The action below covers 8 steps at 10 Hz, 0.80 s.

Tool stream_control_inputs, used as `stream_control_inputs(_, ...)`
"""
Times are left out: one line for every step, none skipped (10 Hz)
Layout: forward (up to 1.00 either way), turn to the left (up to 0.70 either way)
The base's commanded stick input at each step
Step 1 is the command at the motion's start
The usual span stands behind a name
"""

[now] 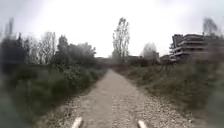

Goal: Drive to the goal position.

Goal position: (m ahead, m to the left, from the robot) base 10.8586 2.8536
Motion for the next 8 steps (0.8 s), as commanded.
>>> stream_control_inputs(1.00, 0.00)
stream_control_inputs(1.00, 0.00)
stream_control_inputs(1.00, 0.00)
stream_control_inputs(1.00, 0.00)
stream_control_inputs(0.99, 0.00)
stream_control_inputs(1.00, 0.00)
stream_control_inputs(1.00, 0.00)
stream_control_inputs(1.00, 0.00)
